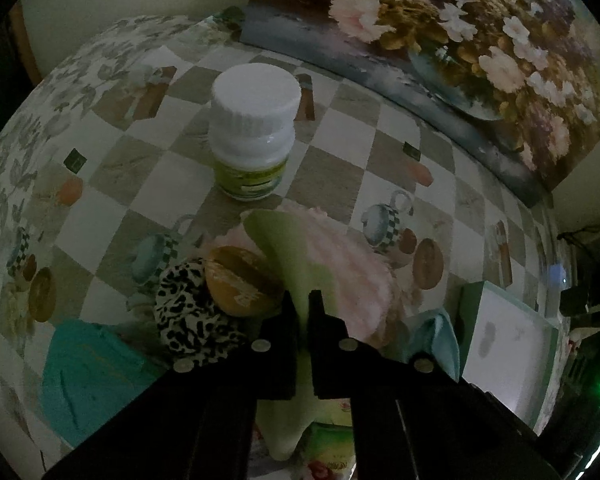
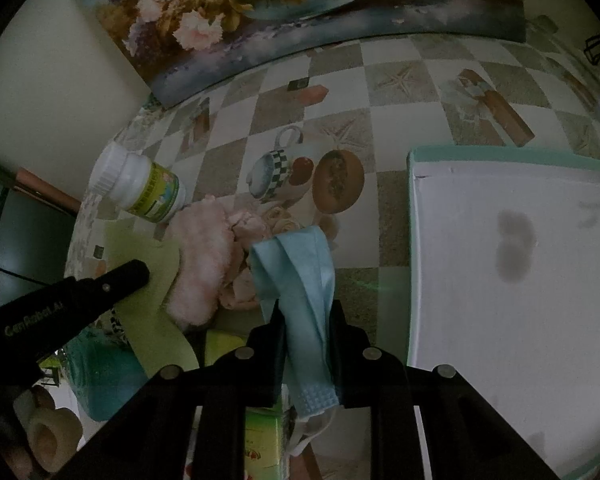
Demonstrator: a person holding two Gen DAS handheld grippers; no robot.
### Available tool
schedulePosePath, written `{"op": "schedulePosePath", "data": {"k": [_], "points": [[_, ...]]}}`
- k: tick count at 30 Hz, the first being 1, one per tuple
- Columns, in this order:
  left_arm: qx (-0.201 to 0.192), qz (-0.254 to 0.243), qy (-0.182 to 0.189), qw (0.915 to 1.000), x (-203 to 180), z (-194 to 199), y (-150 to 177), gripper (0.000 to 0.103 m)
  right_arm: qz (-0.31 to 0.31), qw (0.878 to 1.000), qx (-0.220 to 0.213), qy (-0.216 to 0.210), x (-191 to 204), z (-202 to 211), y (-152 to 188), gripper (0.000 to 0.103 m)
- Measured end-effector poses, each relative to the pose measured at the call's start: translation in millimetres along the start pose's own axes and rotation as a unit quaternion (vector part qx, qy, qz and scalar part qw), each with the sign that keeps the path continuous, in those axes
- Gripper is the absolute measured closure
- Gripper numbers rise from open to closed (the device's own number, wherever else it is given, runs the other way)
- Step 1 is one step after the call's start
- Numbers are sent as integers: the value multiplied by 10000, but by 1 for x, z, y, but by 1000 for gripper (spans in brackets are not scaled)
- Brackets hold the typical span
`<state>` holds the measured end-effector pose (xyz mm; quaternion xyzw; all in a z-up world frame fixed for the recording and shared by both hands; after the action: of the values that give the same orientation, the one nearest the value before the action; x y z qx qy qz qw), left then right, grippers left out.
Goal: Organize soft objects
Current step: 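Lift the green cloth with the left tool while the right tool lifts the blue mask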
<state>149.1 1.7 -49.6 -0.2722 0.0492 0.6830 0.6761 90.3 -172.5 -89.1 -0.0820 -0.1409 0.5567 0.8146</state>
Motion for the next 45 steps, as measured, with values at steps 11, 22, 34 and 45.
{"op": "schedulePosePath", "data": {"k": [11,22,34,45], "points": [[-384,-37,62,9992,-3,26,-5,100,-7,9994,-330,-62,3,22,-5,83],[-1224,-238,416,9913,-23,91,-18,101,31,9930,-1158,-247,11,86,-17,84],[-1885,-916,972,9730,-73,154,-7,101,-166,9779,-2077,-176,-1,163,-16,84],[-1339,-1772,1606,9617,-153,129,31,101,-839,9623,-2378,1020,-82,186,-14,84]]}}
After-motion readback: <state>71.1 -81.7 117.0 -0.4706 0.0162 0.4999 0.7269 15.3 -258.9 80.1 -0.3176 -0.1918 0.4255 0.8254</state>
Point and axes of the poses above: each gripper's, at about its wrist camera, not at the fingertips, and z roughly against the way its jaws point, x to its left, y to its underside, the point moved 2 cm from there along -z, roughly the way its jaws point, and after that the axes turned 15 degrees about y, right-handed, at the moved point
